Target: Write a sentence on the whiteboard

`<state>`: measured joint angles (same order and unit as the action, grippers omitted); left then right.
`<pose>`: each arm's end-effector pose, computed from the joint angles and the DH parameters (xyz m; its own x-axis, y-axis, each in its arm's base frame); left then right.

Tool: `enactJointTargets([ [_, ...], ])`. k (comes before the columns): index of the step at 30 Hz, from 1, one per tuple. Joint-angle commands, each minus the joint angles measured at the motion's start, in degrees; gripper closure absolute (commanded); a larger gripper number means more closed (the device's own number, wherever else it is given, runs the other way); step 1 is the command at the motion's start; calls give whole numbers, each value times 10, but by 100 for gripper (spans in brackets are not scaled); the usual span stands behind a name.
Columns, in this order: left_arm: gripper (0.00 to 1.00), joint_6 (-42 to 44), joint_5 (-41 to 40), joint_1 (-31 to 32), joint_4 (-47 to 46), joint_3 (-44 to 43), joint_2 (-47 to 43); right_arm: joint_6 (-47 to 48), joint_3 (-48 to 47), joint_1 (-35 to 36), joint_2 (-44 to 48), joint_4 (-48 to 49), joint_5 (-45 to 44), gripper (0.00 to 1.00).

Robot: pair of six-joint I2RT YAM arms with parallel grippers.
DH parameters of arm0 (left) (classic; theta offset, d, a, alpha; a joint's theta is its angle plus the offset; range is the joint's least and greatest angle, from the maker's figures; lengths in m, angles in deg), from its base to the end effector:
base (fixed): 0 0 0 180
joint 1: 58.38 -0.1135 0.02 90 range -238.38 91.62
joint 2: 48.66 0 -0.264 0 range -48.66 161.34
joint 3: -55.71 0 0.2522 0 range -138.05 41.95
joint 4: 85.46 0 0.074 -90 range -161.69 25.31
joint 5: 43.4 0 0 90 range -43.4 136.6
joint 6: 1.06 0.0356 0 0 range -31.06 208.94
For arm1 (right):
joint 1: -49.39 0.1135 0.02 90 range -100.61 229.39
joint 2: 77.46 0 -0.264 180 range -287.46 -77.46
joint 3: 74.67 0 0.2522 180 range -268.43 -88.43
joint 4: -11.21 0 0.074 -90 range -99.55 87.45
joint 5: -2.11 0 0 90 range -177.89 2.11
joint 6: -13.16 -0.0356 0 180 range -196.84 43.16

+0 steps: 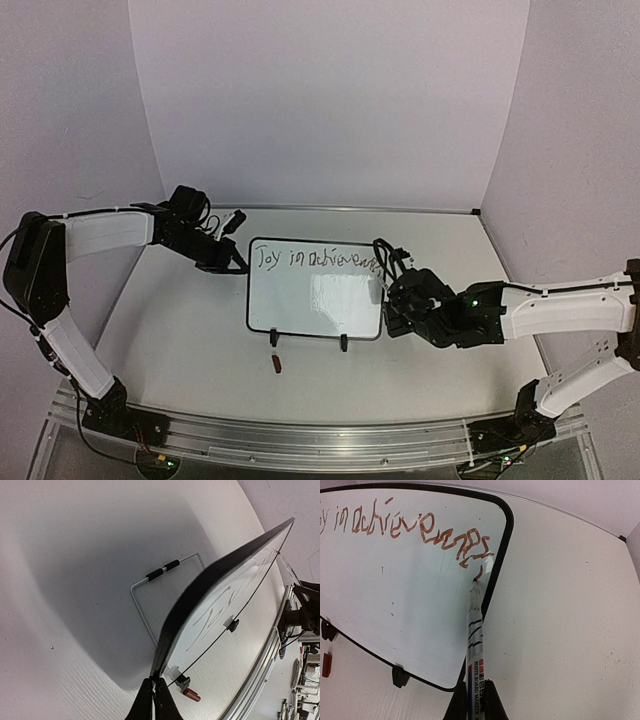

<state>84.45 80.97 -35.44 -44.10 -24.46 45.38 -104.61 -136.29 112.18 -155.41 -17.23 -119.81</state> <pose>0.3075 -0.1520 0.2315 -0.8026 0.2695 -0.5322 0.5571 0.6578 -0.5070 0.1452 0.2412 0.2274 -0.5567 -0.2178 -0.8017 -0.3660 0.9306 0.0013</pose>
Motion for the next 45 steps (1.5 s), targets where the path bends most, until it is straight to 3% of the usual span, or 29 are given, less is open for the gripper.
enactJointTargets([
  [1,97,-1,-9,1,1,-24,-13,-9,2,2,7,-15,-3,100],
  [21,97,-1,-9,1,0,-24,-14,-12,-13,3,19,-43,-41,100],
  [30,94,-4,-28,1,2,-22,-28,-3,-10,3,93,-43,-45,100],
  [34,86,-8,-42,1,4,-19,-38,2,-11,3,112,-44,-62,100],
  [45,44,-104,-106,3,-42,31,-109,11,-11,-61,111,-49,-41,100],
])
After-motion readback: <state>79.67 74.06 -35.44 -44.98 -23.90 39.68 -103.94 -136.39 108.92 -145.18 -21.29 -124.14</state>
